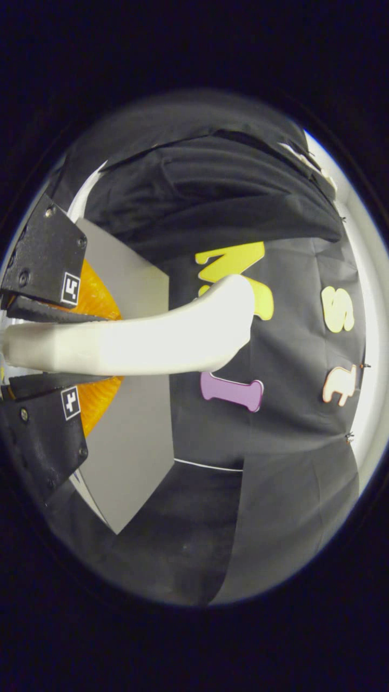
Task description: Iron the clothes twice with a garment steamer, once on the left side and once on the right side.
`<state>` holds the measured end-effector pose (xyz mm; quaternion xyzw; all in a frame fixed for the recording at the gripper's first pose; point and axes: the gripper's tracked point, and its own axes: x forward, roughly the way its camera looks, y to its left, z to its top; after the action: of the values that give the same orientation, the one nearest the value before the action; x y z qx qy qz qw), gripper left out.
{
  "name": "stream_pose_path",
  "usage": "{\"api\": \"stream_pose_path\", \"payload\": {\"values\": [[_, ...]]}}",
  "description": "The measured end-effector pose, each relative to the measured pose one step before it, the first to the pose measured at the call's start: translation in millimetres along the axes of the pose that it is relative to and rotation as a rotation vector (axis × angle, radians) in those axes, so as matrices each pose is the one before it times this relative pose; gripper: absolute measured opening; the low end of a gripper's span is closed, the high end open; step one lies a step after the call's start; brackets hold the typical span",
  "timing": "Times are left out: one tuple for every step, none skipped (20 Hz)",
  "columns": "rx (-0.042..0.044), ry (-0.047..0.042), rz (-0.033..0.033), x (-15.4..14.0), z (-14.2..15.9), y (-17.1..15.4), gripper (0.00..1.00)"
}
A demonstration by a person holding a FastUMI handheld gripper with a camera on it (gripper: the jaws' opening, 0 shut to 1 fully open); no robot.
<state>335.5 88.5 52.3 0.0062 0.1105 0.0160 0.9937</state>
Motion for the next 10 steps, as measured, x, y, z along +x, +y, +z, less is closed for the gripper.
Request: {"api": "stream_pose_path", "payload": {"values": [[0.00622, -0.02305, 0.00046, -12.48, 9.16, 9.85, 0.41], [0.00673, -0.03035, -0.00086, -12.58, 12.65, 10.13, 0.41], [-0.00155, -0.02684, -0.00292, -10.50, 10.42, 9.25, 0.41], [0.00393, -0.02955, -0.00265, -8.90, 12.90, 10.77, 0.41], [-0.00074, -0.03030, -0.00482, -9.44, 12.26, 10.01, 0.41], [-0.00112, -0.02665, -0.00095, -7.07, 12.11, 11.77, 0.41], [0.00478, -0.02644, 0.00840, -10.55, 11.71, 11.80, 0.41], [0.00192, -0.02145, 0.00667, -5.91, 13.23, 13.26, 0.41], [0.00614, -0.02725, 0.00377, -5.47, 12.19, 12.75, 0.41], [0.00196, -0.02309, 0.00178, -4.50, 14.14, 12.57, 0.41]]}}
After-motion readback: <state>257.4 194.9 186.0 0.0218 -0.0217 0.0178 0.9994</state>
